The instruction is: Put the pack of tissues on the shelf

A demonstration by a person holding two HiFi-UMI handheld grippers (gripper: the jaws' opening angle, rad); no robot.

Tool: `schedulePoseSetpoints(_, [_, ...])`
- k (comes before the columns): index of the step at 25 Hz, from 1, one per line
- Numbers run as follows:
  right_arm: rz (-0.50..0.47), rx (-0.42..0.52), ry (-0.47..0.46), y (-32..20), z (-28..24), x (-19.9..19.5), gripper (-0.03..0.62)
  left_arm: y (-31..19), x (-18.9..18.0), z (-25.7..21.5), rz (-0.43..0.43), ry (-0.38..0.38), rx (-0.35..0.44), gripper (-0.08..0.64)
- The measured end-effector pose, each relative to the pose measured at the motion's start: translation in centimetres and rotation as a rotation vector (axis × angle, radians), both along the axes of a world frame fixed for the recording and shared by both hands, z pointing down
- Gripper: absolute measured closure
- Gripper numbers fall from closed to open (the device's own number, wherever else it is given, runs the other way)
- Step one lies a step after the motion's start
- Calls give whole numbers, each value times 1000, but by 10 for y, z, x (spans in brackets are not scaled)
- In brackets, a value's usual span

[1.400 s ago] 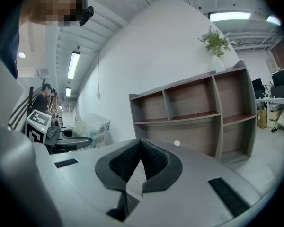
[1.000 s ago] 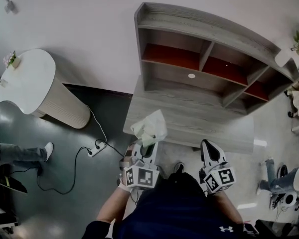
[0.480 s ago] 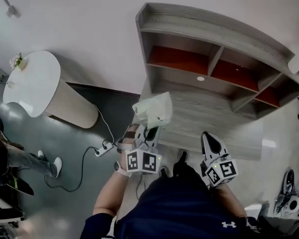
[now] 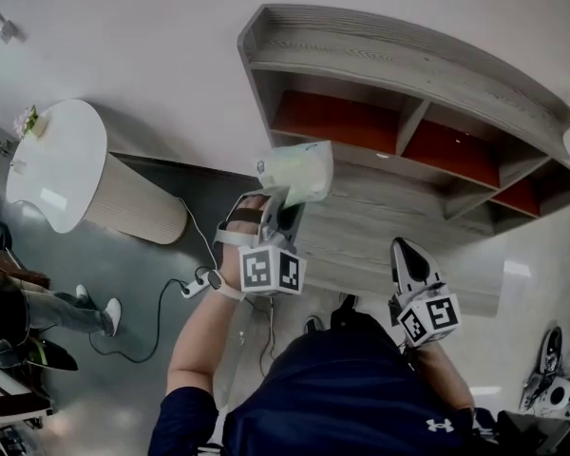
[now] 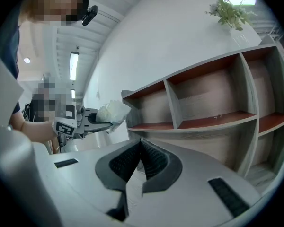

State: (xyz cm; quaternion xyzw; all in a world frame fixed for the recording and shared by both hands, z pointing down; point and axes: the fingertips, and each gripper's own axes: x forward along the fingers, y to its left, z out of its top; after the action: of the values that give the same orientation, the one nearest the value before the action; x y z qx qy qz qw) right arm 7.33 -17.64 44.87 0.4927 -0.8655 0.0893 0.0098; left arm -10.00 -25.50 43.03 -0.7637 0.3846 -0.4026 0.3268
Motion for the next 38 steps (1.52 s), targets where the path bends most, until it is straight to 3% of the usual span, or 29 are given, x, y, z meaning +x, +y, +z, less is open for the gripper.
schedulePoseSetpoints(14, [-18,-44,-26,-42,14,10,581,-108,12,-9,38,-229,-35,540])
schedulePoseSetpoints(26, [-36,-76,-54,-63,21,16,581,-170,15,6,37,-352,-144,540])
schedulePoseSetpoints(31, [-34,-90,-59,-67,24,20,581,-182,14,20,23,-405,-225,540])
schedulePoseSetpoints(38, [-50,-94,-76,-70,25,16,581,-205,11,30,-14,-423,-271,540])
